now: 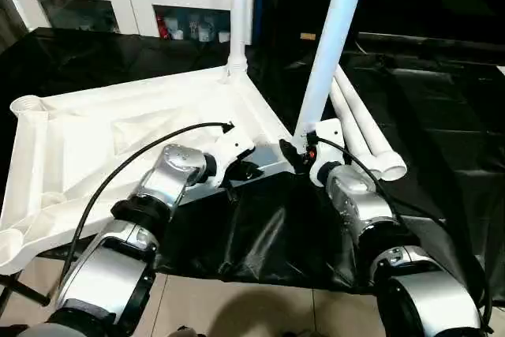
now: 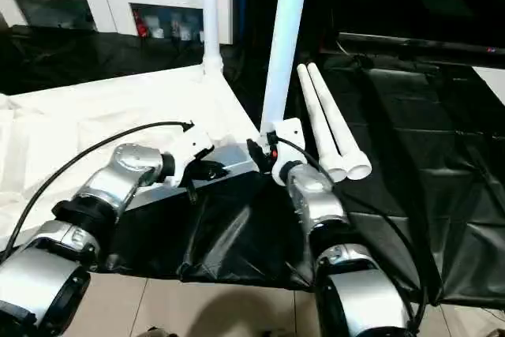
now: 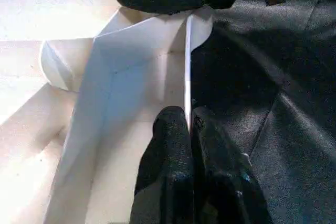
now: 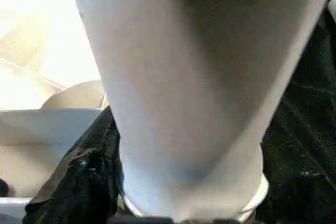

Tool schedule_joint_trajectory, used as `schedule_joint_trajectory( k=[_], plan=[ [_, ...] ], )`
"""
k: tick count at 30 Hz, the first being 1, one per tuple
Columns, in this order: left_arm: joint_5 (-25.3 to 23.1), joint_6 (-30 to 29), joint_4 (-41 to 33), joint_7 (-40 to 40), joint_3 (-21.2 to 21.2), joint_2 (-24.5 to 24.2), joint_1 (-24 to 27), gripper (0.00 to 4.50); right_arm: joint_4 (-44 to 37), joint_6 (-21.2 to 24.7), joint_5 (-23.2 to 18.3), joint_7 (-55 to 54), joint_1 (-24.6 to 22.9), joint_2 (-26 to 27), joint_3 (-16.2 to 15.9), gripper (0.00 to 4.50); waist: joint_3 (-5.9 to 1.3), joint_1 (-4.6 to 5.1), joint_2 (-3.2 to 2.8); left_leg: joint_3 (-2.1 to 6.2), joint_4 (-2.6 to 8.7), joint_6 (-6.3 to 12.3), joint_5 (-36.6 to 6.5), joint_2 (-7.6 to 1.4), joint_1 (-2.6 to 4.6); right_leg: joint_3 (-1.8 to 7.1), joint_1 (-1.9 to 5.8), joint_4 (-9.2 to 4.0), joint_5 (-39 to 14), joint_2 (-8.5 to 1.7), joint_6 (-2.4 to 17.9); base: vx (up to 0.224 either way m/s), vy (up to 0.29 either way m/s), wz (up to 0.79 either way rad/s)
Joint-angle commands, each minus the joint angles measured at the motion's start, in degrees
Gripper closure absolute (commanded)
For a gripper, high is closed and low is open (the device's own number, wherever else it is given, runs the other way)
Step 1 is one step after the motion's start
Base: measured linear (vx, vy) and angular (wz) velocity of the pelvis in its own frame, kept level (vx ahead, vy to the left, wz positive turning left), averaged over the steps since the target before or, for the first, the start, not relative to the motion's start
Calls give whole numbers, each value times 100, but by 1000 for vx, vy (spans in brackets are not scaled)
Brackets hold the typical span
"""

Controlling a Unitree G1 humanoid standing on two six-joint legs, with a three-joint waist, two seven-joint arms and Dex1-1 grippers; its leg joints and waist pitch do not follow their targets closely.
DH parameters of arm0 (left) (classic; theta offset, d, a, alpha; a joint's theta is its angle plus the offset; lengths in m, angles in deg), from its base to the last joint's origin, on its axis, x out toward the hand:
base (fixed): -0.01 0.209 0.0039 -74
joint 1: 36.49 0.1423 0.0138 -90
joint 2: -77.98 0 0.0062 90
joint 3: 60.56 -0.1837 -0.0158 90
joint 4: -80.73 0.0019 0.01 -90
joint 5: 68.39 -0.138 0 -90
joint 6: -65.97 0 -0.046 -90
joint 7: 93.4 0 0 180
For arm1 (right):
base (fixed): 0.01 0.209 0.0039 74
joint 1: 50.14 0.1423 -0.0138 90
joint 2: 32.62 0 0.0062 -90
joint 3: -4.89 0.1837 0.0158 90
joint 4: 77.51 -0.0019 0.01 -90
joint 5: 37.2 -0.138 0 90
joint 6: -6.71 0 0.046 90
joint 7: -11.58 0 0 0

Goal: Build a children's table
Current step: Rotate leg to tighten

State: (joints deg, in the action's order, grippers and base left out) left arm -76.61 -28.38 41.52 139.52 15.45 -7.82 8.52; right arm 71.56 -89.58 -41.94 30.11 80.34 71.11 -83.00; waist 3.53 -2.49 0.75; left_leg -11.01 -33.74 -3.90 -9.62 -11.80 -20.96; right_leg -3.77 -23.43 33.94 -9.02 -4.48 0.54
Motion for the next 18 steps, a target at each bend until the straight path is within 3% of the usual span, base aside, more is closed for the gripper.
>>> schedule_joint_trajectory(
  k=[1,5,8,9,11,13,15,18],
  plan=[
    [-89,308,10,-72,-241,233,-56,450,183,-12,53,430,58,470,-268,95,-368,39,-13,103,444,31,-2232,-126,107,211,158,-557,-2760,-362,909,0,0,0],
    [10,519,-74,295,-248,92,44,450,72,-133,126,831,23,282,-393,67,-376,59,-8,108,449,57,-2192,-125,75,215,192,-529,-2623,-367,980,0,0,0],
    [115,805,-234,901,-298,-216,203,450,-261,-189,75,1882,-143,-83,-595,67,-393,79,-10,91,447,119,-2007,-141,45,236,218,-464,-2158,-361,1145,0,0,0],
    [115,805,-234,901,-298,-216,203,450,-261,-189,75,1882,-143,-83,-595,67,-412,69,-3,89,438,178,-1856,-143,17,232,268,-424,-1884,-354,1213,0,0,0],
    [120,839,-253,1040,-291,-295,237,450,-349,-215,57,2250,-199,-194,-650,67,-426,53,-11,53,411,244,-1676,-145,57,250,244,-404,-1555,-355,1351,0,0,0],
    [319,969,-389,1725,-261,-527,371,450,-784,-26,-92,3463,-422,-591,-858,67,-433,-9,5,26,389,425,-1323,-154,17,233,314,-340,-1080,-322,1466,0,0,0],
    [404,991,-453,2038,-270,-627,420,450,-938,71,-120,3869,-490,-753,-956,67,-444,-35,-10,11,377,527,-1189,-173,26,232,302,-302,-827,-324,1567,0,0,0],
    [453,1066,-501,2398,-301,-815,492,450,-1148,196,-133,4479,-565,-1019,-1090,67,-421,-69,-4,8,391,468,-1292,-178,39,227,293,-323,-1061,-331,1560,0,0,0]
  ],
)
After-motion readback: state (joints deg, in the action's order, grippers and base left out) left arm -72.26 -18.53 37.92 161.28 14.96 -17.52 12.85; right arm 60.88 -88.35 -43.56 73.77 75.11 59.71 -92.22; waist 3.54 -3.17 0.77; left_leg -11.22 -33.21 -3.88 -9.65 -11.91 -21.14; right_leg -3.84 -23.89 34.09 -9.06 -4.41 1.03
